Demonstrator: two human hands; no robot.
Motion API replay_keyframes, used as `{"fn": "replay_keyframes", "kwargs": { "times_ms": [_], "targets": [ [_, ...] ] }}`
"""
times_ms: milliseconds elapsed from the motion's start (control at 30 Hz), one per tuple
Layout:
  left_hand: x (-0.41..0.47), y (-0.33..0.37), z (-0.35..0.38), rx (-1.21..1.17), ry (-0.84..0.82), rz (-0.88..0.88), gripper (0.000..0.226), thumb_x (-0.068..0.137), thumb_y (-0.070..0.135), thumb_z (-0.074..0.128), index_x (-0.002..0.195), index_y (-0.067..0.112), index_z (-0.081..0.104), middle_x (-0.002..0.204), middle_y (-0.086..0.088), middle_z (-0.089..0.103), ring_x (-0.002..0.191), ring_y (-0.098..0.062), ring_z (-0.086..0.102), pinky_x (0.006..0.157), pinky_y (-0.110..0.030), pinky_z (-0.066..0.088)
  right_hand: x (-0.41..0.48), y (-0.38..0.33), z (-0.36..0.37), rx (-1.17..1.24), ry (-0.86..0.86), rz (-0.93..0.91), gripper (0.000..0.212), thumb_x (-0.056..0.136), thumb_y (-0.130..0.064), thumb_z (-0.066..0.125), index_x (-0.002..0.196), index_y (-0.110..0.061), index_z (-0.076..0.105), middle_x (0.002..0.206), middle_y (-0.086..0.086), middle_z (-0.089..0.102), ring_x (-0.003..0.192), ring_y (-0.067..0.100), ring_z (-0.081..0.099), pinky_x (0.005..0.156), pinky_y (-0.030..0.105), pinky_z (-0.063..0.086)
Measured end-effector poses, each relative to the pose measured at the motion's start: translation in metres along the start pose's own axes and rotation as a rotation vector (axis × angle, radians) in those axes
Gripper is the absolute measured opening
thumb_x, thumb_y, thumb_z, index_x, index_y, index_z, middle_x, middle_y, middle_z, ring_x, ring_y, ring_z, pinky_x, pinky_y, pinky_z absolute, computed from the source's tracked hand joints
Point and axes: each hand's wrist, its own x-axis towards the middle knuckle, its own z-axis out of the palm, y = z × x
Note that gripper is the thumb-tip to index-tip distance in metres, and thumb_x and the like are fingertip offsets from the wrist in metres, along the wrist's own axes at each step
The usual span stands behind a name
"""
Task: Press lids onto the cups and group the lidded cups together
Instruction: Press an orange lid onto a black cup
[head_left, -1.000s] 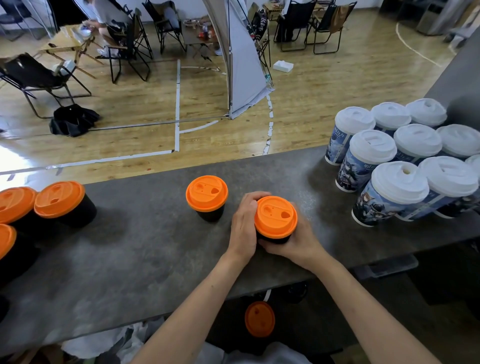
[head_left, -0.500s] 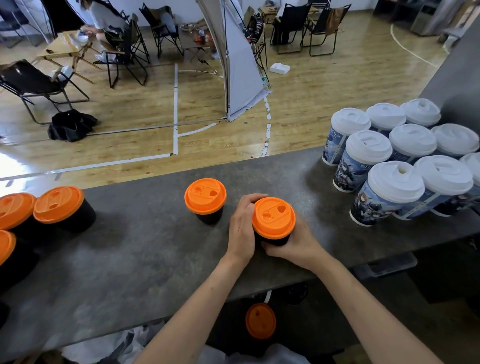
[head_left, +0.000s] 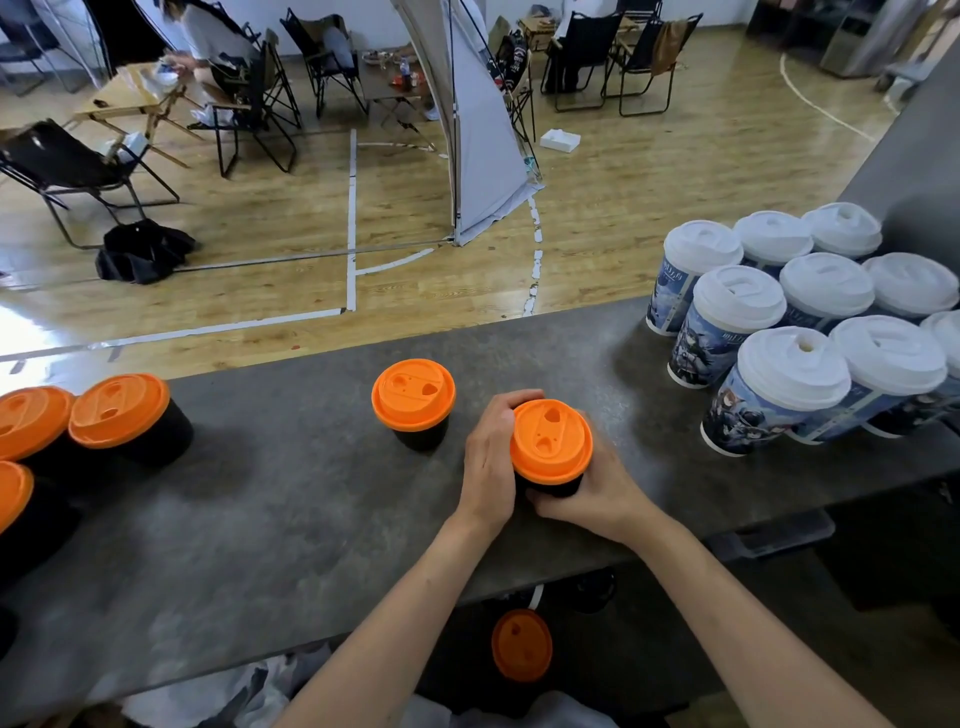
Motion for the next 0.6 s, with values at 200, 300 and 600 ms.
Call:
{"fn": "replay_keyframes", "kwargs": {
  "times_ms": [200, 300, 600],
  "targets": [
    [0.0013, -0.0008, -0.0007, 0.025, 0.026, -0.009, 0.038, 0.104, 0.024, 0.032, 0.116, 0.012, 0.066, 0.113, -0.002, 0.070, 0.110, -0.022, 0.066, 0.095, -0.034, 0.051, -0.0016, -0.0050, 0.0060, 0.038, 0.044, -0.005, 0.091, 0.061, -0.023, 0.098, 0.134, -0.021, 0.045, 0.123, -0.022, 0.058, 0.121, 0.003, 0.057, 0.097, 0.013, 0.044],
    [0.0017, -0.0007, -0.0013, 0.001, 0.020, -0.013, 0.037, 0.103, 0.023, 0.033, 0.116, 0.011, 0.065, 0.112, -0.003, 0.071, 0.110, -0.024, 0.067, 0.095, -0.036, 0.052, -0.0017, -0.0004, 0.0060, 0.026, 0.070, 0.008, 0.087, 0.062, -0.017, 0.097, 0.130, -0.028, 0.044, 0.122, -0.015, 0.059, 0.118, 0.001, 0.057, 0.096, 0.012, 0.043],
    [0.0043, -0.0066, -0.0015, 0.043, 0.024, -0.026, 0.037, 0.104, 0.023, 0.030, 0.114, 0.012, 0.064, 0.109, -0.004, 0.071, 0.106, -0.020, 0.067, 0.094, -0.034, 0.052, 0.0004, -0.0011, 0.0098, 0.007, 0.065, -0.021, 0.090, 0.057, -0.029, 0.098, 0.128, -0.036, 0.043, 0.124, -0.016, 0.057, 0.116, -0.010, 0.054, 0.093, 0.004, 0.039]
  ]
}}
